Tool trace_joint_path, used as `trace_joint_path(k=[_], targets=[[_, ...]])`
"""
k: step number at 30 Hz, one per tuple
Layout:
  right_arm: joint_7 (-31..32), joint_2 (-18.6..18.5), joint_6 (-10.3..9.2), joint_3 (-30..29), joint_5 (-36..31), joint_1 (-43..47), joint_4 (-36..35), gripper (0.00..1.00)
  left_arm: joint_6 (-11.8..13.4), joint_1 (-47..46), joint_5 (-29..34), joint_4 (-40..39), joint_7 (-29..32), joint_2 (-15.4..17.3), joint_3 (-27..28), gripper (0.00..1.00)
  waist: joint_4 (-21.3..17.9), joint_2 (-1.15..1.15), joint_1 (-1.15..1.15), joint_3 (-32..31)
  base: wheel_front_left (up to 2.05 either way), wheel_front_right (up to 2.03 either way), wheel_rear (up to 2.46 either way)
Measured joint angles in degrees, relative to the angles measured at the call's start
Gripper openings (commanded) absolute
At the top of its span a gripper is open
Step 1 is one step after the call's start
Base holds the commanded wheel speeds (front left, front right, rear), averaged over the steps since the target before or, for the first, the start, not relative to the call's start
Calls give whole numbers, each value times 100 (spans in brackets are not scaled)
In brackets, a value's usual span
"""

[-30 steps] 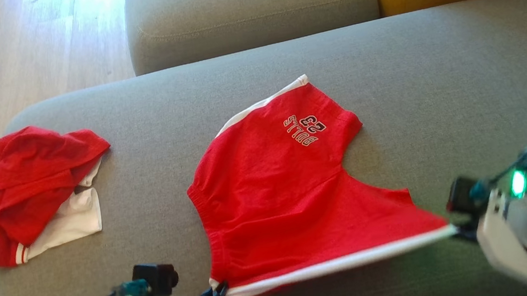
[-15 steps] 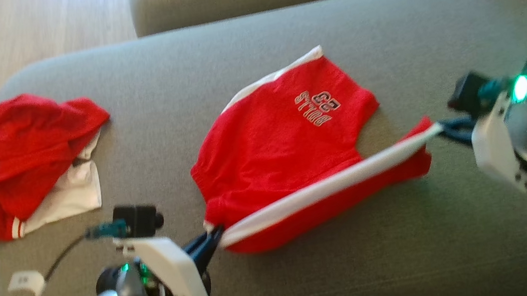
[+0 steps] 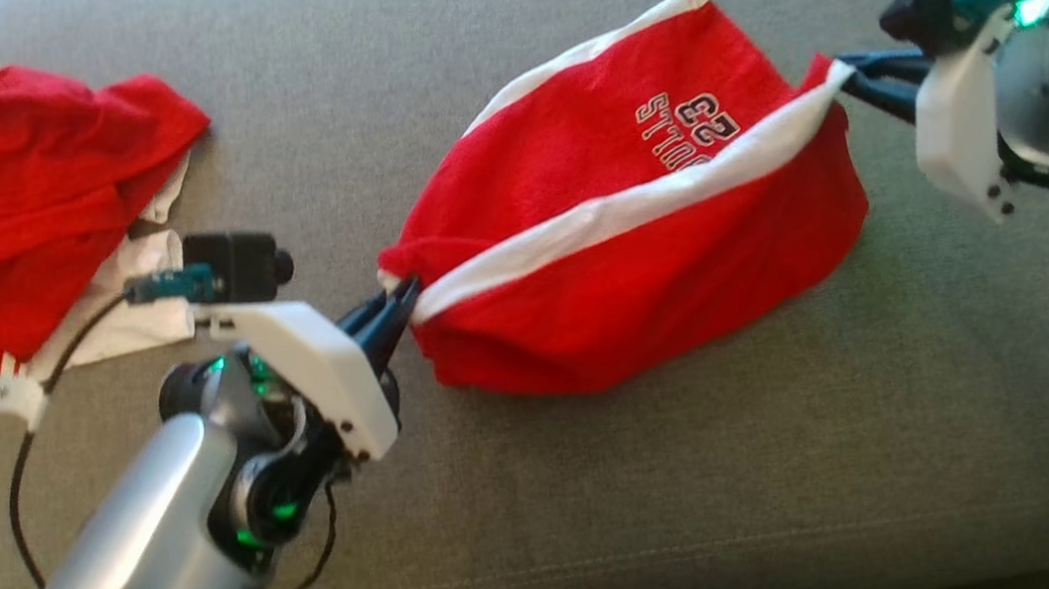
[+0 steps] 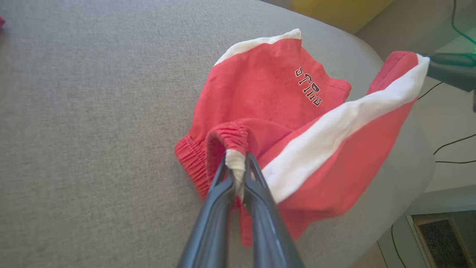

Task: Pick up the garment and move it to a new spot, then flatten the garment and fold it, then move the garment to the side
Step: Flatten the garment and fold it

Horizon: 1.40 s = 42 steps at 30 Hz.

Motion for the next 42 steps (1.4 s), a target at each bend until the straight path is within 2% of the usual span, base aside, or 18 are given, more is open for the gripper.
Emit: trace_joint_path(k=[10, 20, 33, 42], targets=[[-411, 471, 0, 71, -171, -594, 704, 0, -137, -797, 303, 508, 110, -197, -127, 0, 123, 0, -1, 429, 0, 0, 0], [-646, 809, 0, 112, -419, -784, 1597, 0, -186, -976, 305, 903, 98, -371, -177, 0, 157, 0, -1, 616, 0, 0, 0], [-881, 1230, 0, 121, -605, -1071, 2372, 0, -186, -1508, 594, 1470, -208, -538, -189, 0, 239, 0, -1, 926, 0, 0, 0], [-1060, 1434, 0, 119, -659, -1346, 2792, 0, -286, -1896, 616, 1928, -388, -730, -182, 0, 307, 0, -1, 1154, 0, 0, 0]])
